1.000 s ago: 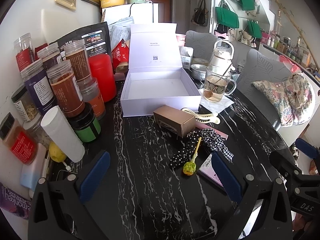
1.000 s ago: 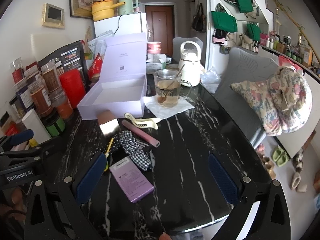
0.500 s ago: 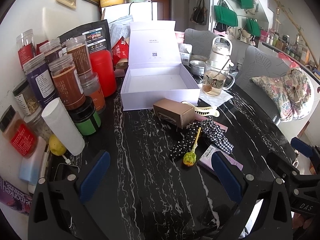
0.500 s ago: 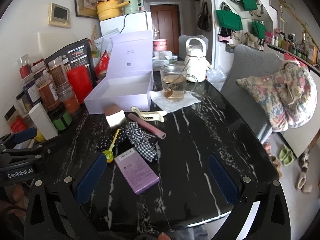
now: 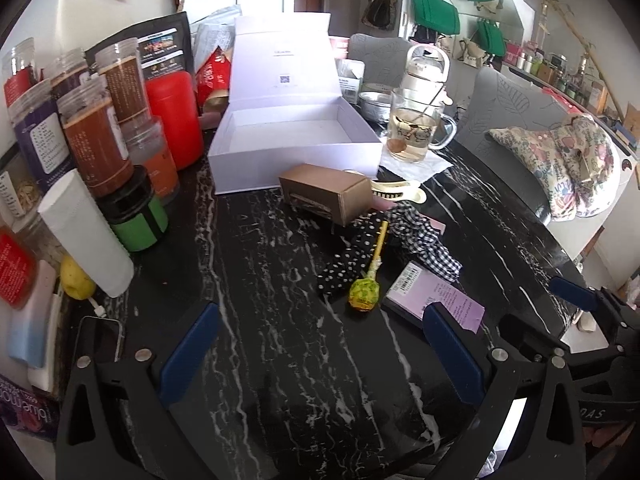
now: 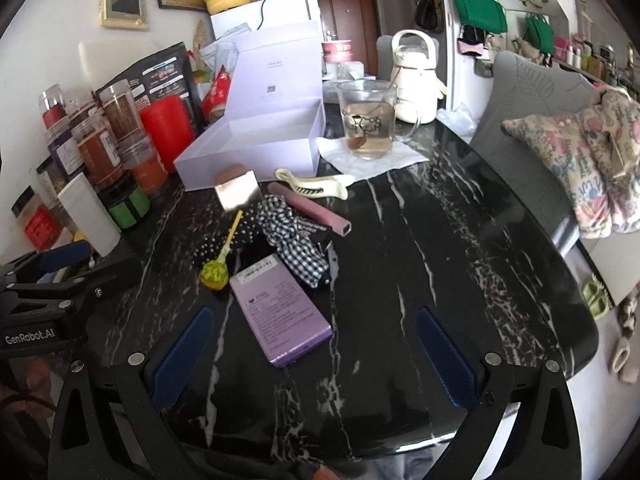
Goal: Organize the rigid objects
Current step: 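Reach the left gripper to the purple printed card and grasp it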
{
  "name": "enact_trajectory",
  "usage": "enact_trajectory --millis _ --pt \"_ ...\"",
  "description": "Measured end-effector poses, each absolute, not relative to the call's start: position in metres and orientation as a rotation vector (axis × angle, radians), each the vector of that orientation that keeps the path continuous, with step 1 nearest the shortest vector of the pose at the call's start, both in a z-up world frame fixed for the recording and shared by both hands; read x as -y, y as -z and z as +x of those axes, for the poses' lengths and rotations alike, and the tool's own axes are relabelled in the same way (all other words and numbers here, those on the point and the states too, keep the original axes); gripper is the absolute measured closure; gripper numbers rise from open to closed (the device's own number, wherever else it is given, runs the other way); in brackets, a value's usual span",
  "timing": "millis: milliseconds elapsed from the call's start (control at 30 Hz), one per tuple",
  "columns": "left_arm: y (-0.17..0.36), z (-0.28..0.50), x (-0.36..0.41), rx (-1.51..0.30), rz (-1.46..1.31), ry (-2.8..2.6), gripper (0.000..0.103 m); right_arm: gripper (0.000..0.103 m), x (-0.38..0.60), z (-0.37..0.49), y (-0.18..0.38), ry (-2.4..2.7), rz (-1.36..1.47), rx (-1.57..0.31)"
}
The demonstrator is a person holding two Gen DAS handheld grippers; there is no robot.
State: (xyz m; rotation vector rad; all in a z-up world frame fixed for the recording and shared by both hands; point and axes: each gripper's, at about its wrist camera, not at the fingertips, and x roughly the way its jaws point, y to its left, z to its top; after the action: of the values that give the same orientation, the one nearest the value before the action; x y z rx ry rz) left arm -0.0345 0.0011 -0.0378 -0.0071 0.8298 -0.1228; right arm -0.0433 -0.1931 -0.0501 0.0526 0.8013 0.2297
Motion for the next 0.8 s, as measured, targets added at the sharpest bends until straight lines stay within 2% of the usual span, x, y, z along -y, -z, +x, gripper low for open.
enact_trajectory --millis 467,800 --pt "0.044 -0.022 0.059 -0.809 0.062 0.408 0.0 0.0 0.229 -0.036 0.072 -0.224 0.063 -0.856" --pt "0.066 0.009 0.093 -0.903 0.082 0.551 0.0 0.0 0.259 -0.022 0.081 -0.163 0.079 -0.894"
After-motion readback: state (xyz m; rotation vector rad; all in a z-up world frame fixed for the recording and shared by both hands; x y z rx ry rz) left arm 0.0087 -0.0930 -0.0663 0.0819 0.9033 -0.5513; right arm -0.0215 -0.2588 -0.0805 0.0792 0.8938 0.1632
